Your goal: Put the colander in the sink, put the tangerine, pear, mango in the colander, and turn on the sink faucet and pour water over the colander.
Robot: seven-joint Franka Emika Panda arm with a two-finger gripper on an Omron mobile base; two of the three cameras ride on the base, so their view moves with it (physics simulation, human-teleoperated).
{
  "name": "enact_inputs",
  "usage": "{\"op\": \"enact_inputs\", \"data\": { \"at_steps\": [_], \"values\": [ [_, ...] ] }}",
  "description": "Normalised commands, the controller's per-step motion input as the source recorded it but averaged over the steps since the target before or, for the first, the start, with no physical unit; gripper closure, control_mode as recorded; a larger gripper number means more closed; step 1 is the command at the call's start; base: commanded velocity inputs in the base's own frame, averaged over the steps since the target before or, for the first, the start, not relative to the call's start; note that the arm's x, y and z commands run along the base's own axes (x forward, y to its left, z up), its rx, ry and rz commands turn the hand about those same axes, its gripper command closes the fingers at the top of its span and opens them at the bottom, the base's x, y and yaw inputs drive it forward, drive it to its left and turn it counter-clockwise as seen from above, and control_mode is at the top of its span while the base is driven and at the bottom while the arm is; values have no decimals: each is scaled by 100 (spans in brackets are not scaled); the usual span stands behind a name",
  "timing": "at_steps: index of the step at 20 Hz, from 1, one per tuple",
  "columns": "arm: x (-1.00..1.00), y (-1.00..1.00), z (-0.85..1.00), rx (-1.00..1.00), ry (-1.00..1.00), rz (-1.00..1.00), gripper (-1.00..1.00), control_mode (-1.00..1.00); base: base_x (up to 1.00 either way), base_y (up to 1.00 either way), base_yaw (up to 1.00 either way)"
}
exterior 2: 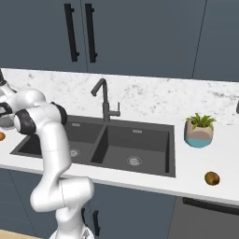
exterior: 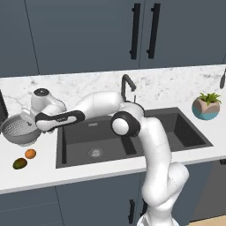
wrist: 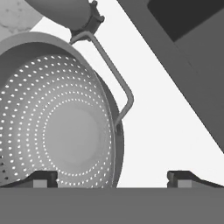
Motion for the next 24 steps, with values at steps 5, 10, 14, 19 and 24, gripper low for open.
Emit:
{"op": "enact_inputs", "data": {
  "at_steps": [5, 10, 14, 19, 24],
  "values": [
    [37, 0, -19, 0, 0, 0, -100, -100, 0, 0, 0],
    [24, 5, -24, 0, 0, 0, -100, -100, 0, 0, 0],
    [7, 8, -32, 0, 3, 0, -100, -100, 0, 0, 0],
    [10, 15, -26, 0, 3, 0, -100, -100, 0, 0, 0],
    [-3, 8, -36, 0, 10, 0, 100, -100, 0, 0, 0]
  ]
}}
